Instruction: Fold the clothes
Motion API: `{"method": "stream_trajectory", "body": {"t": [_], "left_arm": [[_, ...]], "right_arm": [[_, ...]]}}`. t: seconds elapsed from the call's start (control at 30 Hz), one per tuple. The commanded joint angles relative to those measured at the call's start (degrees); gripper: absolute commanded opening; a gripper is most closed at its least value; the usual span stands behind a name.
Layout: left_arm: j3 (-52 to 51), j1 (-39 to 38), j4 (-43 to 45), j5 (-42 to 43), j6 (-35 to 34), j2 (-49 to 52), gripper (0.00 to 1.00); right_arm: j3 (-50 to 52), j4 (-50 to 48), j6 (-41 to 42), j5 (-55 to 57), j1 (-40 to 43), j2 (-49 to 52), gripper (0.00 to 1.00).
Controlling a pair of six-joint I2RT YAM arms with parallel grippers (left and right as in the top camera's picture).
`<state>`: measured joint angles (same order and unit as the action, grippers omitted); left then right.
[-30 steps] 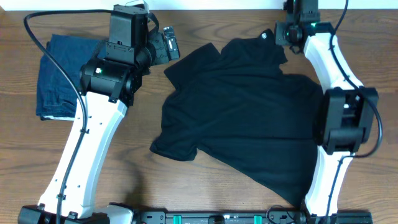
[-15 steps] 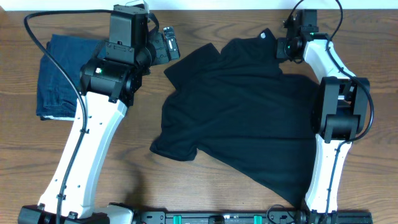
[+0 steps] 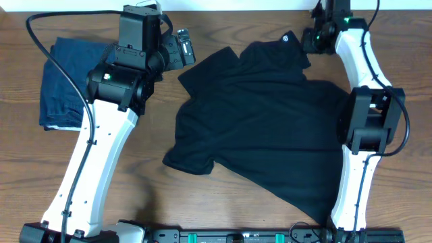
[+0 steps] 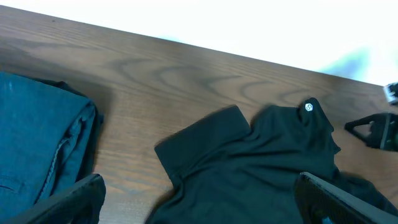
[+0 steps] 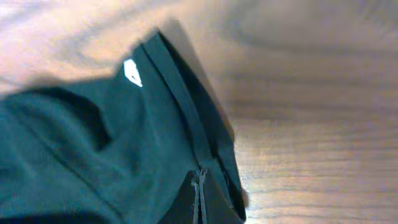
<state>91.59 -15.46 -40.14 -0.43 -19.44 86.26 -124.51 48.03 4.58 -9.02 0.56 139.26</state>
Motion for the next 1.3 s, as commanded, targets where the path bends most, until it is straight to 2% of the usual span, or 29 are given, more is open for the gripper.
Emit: {"method": "stream_trajectory", "body": {"t": [0.0, 0.23, 0.57, 0.9, 1.27], "left_arm": [[0.1, 0.3, -0.1, -0.5, 0.5, -0.2, 0.98], [0.1, 0.3, -0.2, -0.5, 0.5, -0.2, 0.98], [0.1, 0.3, -0.2, -0.5, 0.5, -0.2, 0.98], [0.1, 0.3, -0.2, -0.5, 0.5, -0.2, 0.98], [0.1, 0.3, -0.2, -0.5, 0.5, -0.2, 0.98]], "right_arm": [[-2.4, 2.1, 0.7, -0.5, 0.2, -0.1, 0.01], [2.5, 4.0, 3.5, -0.2, 0.2, 0.6, 0.01], [10.4, -3.1, 3.1, -0.2, 0.2, 0.6, 0.01], [16.9, -12.9, 2.6, 5.9, 0.6, 0.6, 0.01], [17.6, -26.1, 0.9, 7.5, 2.1, 1.4, 0.01]]}}
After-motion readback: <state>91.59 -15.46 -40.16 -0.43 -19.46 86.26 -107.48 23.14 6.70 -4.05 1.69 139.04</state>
